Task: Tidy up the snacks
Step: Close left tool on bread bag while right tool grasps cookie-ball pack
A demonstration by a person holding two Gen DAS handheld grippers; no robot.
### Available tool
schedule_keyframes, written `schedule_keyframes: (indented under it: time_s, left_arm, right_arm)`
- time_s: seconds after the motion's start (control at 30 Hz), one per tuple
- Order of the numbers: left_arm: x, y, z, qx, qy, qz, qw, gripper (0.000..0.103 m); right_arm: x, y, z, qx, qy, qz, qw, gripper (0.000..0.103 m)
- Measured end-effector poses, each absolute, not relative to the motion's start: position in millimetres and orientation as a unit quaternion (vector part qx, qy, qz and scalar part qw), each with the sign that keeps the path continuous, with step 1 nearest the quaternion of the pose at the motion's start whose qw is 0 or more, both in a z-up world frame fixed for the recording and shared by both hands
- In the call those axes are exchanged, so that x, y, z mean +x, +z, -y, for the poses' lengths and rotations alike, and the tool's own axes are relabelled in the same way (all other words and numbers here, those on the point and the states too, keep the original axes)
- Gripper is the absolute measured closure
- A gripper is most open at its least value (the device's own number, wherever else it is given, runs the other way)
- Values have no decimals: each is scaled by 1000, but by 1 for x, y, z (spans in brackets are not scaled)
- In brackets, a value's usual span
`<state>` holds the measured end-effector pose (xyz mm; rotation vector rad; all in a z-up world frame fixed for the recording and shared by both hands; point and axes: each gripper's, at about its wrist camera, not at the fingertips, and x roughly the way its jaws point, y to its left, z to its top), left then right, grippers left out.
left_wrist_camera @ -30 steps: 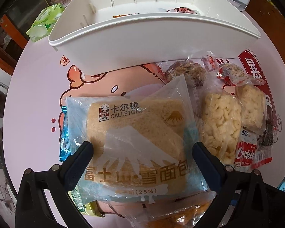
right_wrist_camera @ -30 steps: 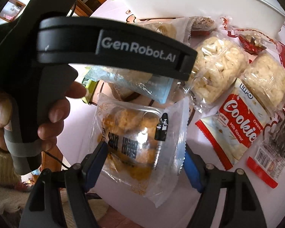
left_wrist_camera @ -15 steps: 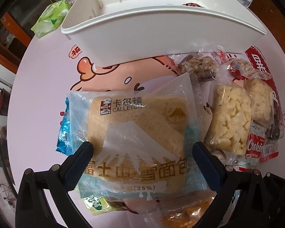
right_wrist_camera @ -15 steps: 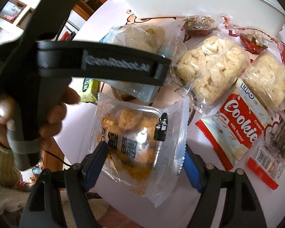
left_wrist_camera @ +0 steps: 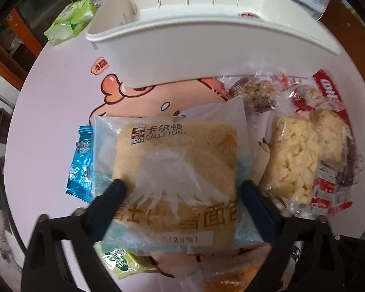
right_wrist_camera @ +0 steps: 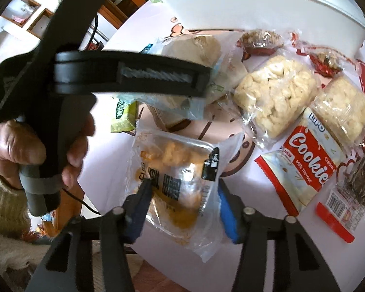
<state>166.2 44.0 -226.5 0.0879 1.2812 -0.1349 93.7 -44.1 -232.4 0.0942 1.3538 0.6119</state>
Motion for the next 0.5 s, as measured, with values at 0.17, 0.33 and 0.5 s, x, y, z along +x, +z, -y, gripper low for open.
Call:
schedule_keyframes:
  time_s: [0.17, 0.33, 0.5]
  left_arm:
    - [163, -212, -54, 13, -94, -590, 802, 41]
    - [156, -198, -65, -23, -96, -585, 805, 48]
    - [142, -176, -68, -22, -100, -567, 817, 49]
  right_arm:
    - [92, -218, 50, 49, 286, -605, 742, 73]
    - [86, -205, 46, 22, 280, -592, 755, 77]
    - [89, -186, 52, 13, 268, -580, 769, 80]
